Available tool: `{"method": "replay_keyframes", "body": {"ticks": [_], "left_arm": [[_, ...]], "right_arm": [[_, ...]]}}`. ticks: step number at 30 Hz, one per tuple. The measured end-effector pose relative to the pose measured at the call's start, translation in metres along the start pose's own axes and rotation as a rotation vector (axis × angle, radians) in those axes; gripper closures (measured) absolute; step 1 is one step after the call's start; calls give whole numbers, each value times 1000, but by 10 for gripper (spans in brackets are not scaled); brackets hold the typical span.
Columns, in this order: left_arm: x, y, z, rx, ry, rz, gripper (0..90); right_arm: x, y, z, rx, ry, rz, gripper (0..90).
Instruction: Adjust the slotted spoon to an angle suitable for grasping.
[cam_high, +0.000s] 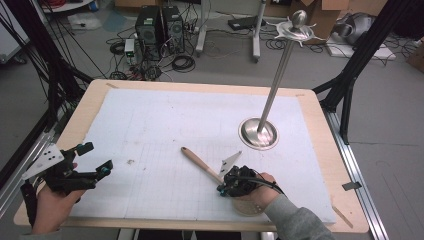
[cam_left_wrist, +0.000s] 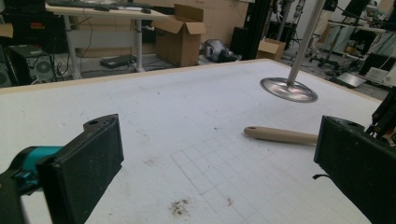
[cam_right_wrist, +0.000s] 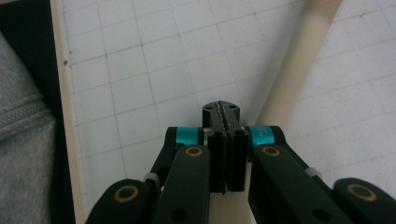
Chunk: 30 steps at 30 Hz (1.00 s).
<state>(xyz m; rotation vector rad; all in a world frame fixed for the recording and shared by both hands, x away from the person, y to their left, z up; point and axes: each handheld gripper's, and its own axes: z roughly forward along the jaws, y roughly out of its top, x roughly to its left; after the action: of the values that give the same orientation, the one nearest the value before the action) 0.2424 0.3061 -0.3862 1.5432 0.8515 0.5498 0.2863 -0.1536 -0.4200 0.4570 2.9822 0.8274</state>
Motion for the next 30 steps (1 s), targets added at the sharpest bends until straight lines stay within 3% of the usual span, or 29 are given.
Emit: {"method": "replay_keyframes", "body": {"ticks": [9, 20, 22, 25, 30], "left_arm": [[0, 1, -1, -3, 2, -1, 18], [0, 0, 0, -2, 1, -4, 18], [0, 0, 0, -1, 3, -4, 18], [1, -1, 1, 2, 3, -4, 18], [-1, 0, 2, 3, -5, 0, 18]], "right_arm": [[-10, -7, -8, 46, 18, -42, 899], [-34, -29, -24, 55, -24, -3, 899], [-34, -27, -27, 16, -19, 5, 899], [-34, -19, -33, -101, -6, 37, 899], [-41, -8, -26, -160, -76, 129, 899]]}}
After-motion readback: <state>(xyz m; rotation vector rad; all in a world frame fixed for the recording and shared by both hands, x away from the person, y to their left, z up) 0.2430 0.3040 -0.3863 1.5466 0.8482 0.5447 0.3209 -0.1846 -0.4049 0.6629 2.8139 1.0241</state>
